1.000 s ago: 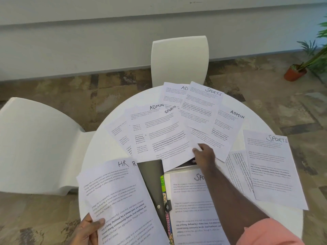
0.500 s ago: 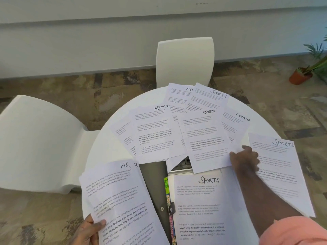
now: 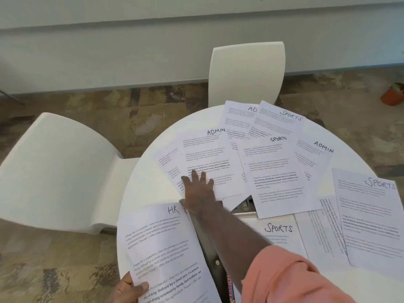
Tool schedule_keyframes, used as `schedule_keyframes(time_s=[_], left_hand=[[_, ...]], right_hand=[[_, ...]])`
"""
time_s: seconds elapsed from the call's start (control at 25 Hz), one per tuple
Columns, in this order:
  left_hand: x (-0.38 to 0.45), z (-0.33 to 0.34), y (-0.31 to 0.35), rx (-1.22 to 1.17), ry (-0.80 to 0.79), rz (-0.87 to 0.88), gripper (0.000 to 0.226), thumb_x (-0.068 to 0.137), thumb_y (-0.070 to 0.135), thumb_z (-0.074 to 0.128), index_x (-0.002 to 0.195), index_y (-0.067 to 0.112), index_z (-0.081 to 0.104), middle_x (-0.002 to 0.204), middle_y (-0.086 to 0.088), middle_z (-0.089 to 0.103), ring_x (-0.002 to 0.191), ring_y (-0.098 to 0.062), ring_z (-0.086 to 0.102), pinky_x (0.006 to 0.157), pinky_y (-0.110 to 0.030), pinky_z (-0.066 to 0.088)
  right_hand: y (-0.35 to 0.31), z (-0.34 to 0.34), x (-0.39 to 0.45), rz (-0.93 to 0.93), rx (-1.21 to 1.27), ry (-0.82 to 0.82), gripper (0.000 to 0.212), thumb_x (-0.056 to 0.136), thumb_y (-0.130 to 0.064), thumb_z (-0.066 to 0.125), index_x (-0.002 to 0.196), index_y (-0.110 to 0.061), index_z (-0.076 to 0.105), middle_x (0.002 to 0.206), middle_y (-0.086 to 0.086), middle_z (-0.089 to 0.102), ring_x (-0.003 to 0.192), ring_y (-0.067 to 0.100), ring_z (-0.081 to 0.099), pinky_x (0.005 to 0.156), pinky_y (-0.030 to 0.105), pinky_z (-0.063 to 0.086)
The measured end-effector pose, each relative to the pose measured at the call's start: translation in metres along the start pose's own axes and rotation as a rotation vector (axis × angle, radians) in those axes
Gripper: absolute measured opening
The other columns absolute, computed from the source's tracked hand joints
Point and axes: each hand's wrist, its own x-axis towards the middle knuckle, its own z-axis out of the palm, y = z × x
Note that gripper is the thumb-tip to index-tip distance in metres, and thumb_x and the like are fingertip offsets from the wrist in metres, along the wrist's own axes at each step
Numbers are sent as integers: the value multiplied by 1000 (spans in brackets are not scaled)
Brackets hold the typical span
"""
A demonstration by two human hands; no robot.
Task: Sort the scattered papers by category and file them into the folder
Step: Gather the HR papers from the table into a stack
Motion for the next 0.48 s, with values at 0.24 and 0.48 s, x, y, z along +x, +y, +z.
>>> schedule_keyframes(time_s=[0.24, 0.48], left_hand=[[-8, 7, -5, -36, 21, 25, 42, 83, -29, 43, 84, -5, 78, 107, -37, 68, 95, -56, 65, 63, -52, 61], [-12, 12, 6, -137, 5, 37, 47, 86, -30, 35, 85, -8, 76, 114, -38, 64, 86, -55, 67, 59, -56, 59]], right_hand=[[-5, 1, 12, 216, 47, -137, 86, 91, -25, 59, 157, -19, 4, 163, 23, -8, 147, 49, 5, 114, 63, 21], [-6, -5, 16, 244, 152, -184, 83, 92, -10, 56, 158, -16, 6, 163, 20, -11, 148, 47, -1, 112, 58, 31]])
